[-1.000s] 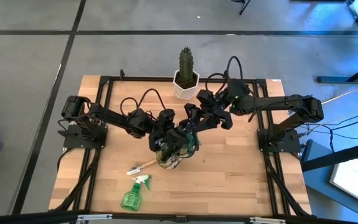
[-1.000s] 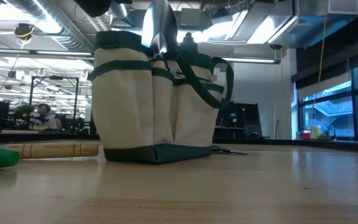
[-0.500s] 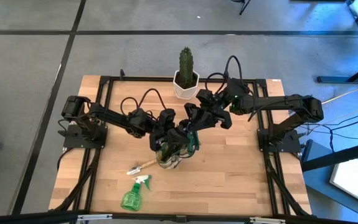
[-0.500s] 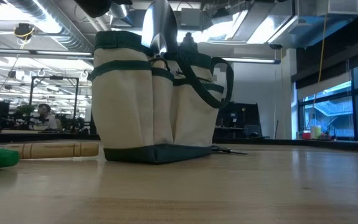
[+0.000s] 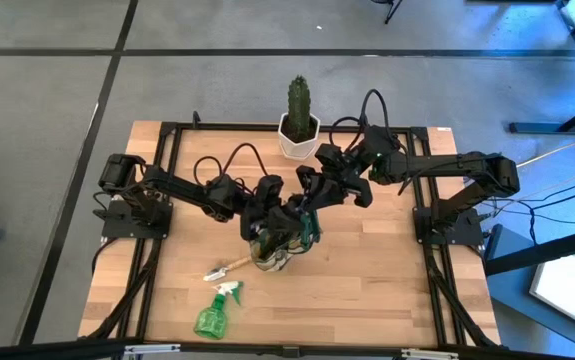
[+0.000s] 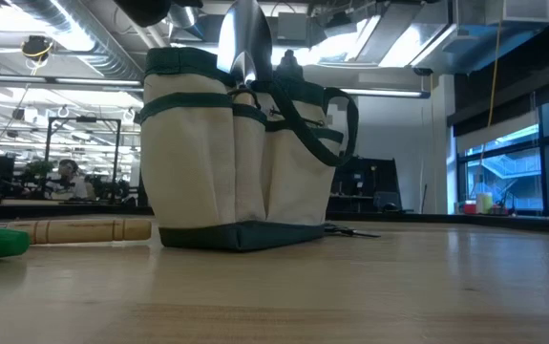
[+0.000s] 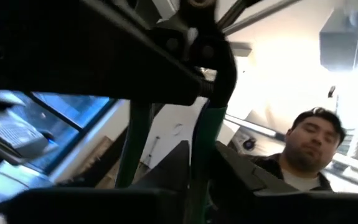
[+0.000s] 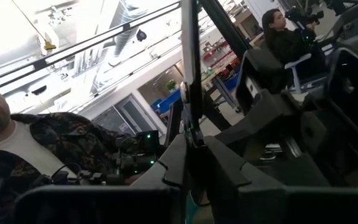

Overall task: Pick & Place Garden tools in Gardening bag
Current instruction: Put the left green fruit pruner into the green gardening bag

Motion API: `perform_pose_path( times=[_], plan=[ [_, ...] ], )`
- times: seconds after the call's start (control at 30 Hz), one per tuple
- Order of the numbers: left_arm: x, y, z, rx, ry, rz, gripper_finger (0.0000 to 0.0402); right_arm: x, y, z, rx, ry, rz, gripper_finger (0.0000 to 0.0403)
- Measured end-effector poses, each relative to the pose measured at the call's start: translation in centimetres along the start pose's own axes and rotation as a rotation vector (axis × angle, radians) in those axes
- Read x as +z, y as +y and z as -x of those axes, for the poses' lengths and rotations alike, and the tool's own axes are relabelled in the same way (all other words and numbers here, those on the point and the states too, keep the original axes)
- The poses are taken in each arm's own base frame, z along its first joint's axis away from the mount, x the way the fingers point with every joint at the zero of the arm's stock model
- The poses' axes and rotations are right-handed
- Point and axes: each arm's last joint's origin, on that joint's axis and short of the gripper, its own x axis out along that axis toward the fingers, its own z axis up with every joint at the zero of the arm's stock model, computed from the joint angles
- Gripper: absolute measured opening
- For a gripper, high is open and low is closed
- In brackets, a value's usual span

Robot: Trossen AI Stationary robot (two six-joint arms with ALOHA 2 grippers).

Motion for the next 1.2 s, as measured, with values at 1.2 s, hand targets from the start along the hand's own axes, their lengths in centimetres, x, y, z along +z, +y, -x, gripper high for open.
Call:
perform_pose_path(
  times=[1.2],
  plan=[
    [3.0, -10.9, 5.4, 0.826, 0.160, -0.118, 0.0083, -2.0, 1.5, 0.4, -0.521, -0.080, -0.033, 0.0031]
  ],
)
